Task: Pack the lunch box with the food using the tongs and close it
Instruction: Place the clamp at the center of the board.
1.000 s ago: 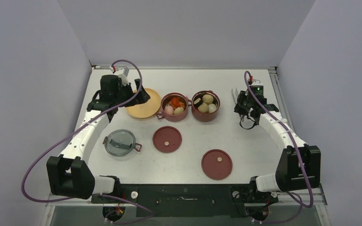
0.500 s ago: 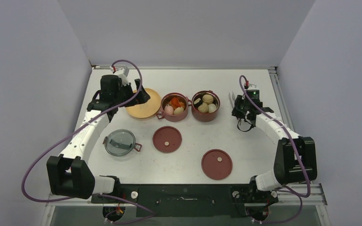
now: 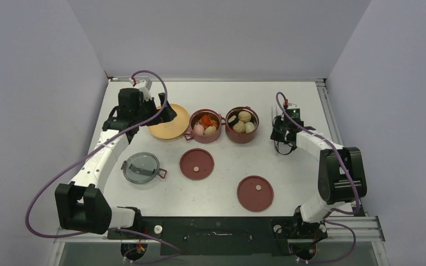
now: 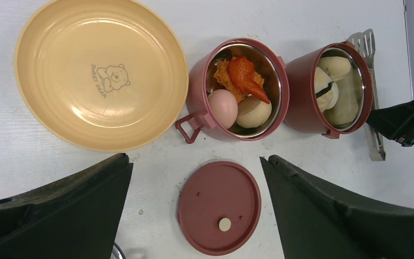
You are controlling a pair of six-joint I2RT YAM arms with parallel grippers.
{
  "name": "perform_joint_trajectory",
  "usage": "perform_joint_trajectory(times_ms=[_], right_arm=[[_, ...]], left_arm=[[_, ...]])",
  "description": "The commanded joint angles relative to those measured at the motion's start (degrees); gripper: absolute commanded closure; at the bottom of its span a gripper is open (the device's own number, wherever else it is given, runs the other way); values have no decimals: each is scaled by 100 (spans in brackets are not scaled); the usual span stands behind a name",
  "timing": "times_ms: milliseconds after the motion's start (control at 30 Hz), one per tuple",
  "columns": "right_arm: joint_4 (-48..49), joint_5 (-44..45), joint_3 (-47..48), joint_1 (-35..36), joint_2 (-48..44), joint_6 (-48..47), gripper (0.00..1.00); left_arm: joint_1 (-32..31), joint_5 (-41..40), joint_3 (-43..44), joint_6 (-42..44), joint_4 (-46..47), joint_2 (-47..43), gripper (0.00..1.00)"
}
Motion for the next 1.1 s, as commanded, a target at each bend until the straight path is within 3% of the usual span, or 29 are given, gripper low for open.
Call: perform_joint_trajectory(times_ms=[0,500,1067], right_arm=[[406,89,113,-3,261,-91,71],[326,401,412,6,754,-64,64],[169,748,447,15,693,15,42]], left_arm=[[-21,12,203,10,166,-42,3],[-20,-44,220,44,131,-79,3],[-18,-55,231,56,124,-105,3]])
